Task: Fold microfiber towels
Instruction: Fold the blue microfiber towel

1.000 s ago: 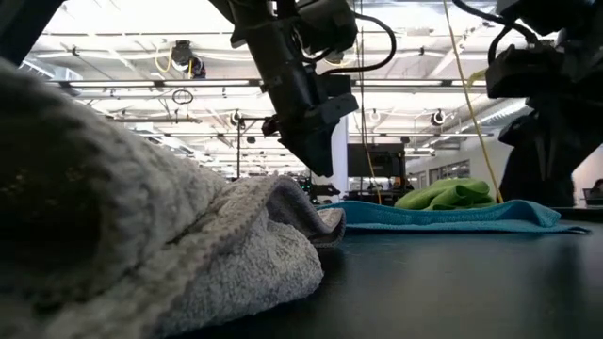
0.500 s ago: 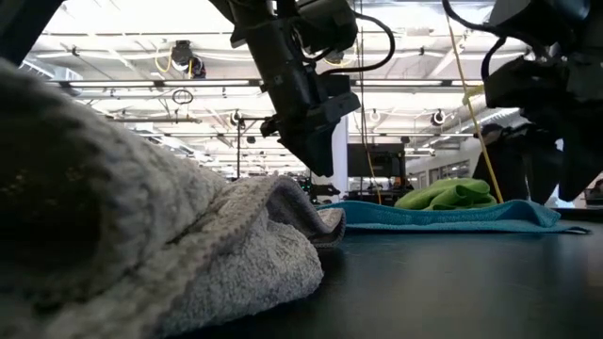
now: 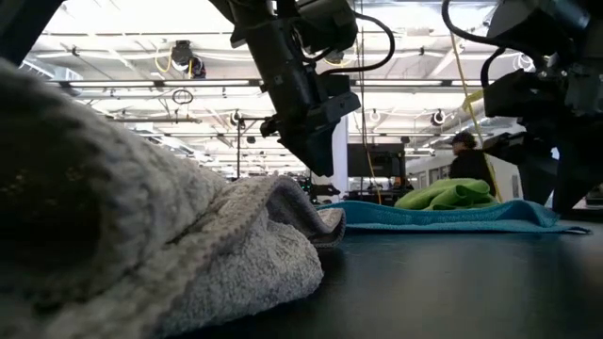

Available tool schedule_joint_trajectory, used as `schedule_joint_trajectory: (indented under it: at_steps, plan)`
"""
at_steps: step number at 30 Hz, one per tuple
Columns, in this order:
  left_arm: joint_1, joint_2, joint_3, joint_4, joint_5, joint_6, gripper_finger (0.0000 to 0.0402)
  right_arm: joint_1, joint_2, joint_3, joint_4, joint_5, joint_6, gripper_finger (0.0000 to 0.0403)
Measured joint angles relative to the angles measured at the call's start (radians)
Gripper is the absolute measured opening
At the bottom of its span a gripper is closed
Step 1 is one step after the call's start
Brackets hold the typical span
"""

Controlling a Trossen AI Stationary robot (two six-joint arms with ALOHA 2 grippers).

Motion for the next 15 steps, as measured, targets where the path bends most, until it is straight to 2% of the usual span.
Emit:
schedule_joint_trajectory:
  at_steps: [10,15]
  plan:
    - [0.0,0.0,0.0,-0.001,0.0,0.0,0.0099,0.0,0.0,0.0,0.027,0.029,0.004,0.013]
    - [0.0,0.0,0.0,-0.001,-0.001,0.0,0.0099,0.0,0.0,0.0,0.026,0.024,0.059,0.013]
